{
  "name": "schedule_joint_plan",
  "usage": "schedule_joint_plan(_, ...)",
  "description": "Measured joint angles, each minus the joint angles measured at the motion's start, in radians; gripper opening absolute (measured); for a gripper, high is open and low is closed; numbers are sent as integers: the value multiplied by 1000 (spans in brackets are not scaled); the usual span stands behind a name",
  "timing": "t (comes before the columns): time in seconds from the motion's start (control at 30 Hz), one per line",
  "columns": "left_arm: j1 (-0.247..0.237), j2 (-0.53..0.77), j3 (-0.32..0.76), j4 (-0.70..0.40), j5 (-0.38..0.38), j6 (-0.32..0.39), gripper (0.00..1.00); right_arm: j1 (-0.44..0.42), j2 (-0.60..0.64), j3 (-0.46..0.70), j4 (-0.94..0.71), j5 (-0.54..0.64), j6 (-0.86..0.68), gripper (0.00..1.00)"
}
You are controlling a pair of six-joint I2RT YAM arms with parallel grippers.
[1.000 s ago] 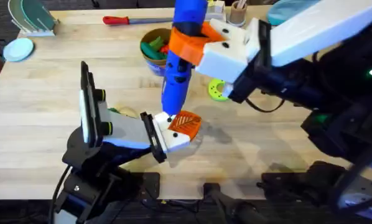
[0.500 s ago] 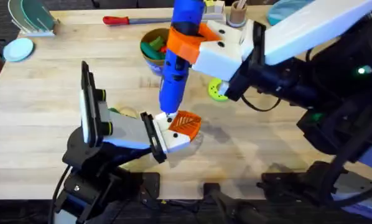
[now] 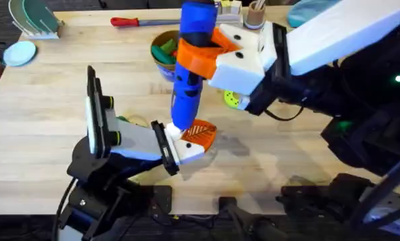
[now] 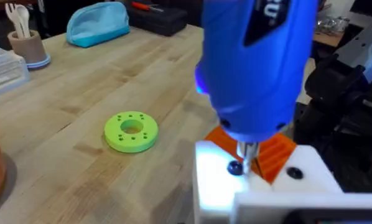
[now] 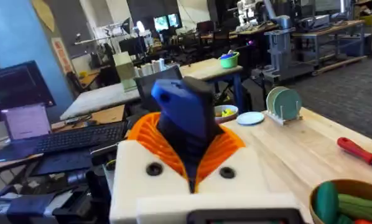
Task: Pick up the gripper from the table and insert it into the empty holder that is missing its gripper. Then pick up a screw, insert it into the mounting hole, and use the screwdriver to tighten it. Finally, clean up the table by picking up the vegetable and placing it into the bucket.
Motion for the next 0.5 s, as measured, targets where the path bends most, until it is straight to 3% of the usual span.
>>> schedule_joint_plan(0.5, 0, 0, 0, 0, 0, 0, 13, 0, 0, 0, 14, -16, -39, 19)
